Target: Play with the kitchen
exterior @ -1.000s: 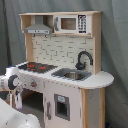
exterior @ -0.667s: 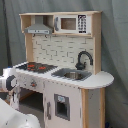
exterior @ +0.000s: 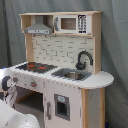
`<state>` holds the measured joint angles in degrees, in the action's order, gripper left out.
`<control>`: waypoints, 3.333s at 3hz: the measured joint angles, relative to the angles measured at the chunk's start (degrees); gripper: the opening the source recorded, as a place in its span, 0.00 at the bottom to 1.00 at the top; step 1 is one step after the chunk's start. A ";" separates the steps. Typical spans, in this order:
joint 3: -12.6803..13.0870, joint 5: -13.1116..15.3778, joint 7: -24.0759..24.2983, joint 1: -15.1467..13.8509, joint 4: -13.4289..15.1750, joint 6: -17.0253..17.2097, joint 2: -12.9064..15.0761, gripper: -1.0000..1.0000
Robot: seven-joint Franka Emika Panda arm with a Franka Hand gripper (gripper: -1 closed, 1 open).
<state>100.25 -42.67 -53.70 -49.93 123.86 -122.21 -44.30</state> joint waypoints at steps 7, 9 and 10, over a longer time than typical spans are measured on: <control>-7.31 7.48 21.74 9.25 -4.12 2.79 -0.51 1.00; -12.09 12.40 24.60 13.59 -3.68 7.47 -0.56 1.00; -14.13 16.71 26.41 15.49 -3.41 10.33 -0.79 1.00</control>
<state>86.12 -25.97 -27.29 -34.45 120.45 -111.88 -45.08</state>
